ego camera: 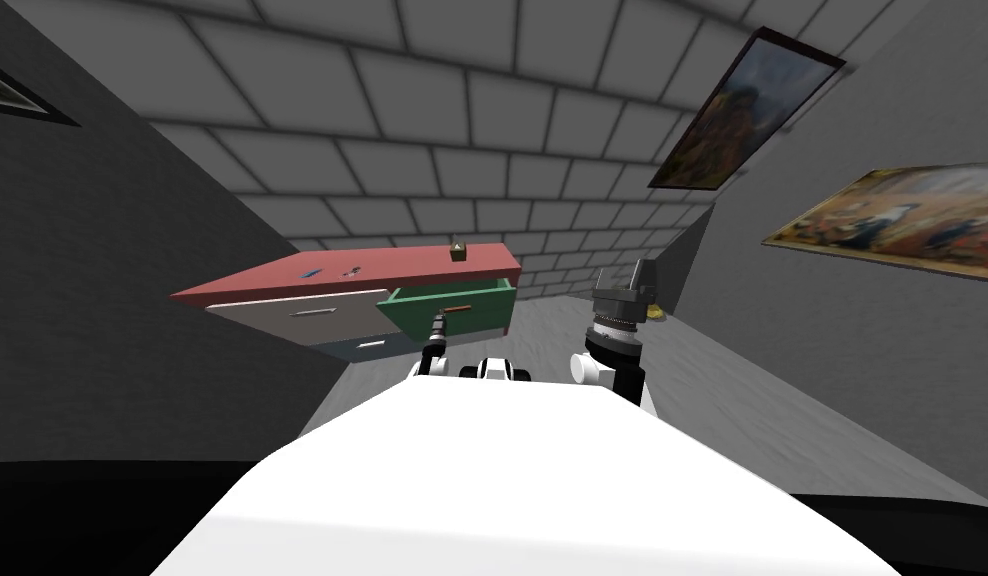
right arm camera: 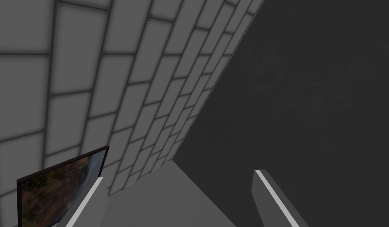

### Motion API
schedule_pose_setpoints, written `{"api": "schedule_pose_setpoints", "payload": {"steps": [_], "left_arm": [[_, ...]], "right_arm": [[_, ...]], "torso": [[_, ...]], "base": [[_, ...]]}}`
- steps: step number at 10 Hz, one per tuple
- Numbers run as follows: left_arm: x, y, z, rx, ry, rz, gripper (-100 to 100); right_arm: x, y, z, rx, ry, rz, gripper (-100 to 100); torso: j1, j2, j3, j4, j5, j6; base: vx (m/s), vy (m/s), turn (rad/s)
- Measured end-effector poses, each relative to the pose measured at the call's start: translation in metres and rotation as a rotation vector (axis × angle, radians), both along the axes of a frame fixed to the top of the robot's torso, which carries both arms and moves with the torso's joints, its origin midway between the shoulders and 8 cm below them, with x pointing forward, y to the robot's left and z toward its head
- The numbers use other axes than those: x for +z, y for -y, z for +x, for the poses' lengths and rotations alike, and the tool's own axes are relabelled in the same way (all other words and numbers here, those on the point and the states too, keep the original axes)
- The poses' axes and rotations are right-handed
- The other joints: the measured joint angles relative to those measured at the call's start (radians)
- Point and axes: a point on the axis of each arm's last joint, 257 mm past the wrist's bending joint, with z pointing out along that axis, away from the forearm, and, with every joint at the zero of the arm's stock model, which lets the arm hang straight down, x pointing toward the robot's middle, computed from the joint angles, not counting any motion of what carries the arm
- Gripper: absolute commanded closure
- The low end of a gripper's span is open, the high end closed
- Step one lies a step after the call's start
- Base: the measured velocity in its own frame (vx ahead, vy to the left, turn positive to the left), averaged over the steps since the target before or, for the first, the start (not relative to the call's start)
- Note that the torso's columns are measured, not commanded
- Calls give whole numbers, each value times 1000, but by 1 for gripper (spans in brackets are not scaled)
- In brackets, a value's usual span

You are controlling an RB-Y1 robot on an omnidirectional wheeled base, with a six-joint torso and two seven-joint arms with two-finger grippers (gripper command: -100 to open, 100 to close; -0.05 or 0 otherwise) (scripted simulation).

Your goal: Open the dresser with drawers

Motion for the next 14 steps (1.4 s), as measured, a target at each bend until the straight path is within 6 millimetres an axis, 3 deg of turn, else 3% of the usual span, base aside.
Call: {"api": "schedule_pose_setpoints", "payload": {"steps": [4, 5, 14], "left_arm": [[-3, -2, 4, 22, -13, -3, 100], [-5, -1, 4, 23, -17, -3, -100], [38, -45, 68, 110, -20, 2, -100]], "right_arm": [[0, 0, 0, 0, 0, 0, 0], [0, 0, 0, 0, 0, 0, 0], [0, 0, 0, 0, 0, 0, 0]], "torso": [[3, -3, -2, -1, 0, -2], [4, -8, -5, 1, -2, -4], [3, 1, 0, 5, -3, -4]], "base": [[-190, -3, -76], [-107, -4, -129], [-102, -1, -89]]}}
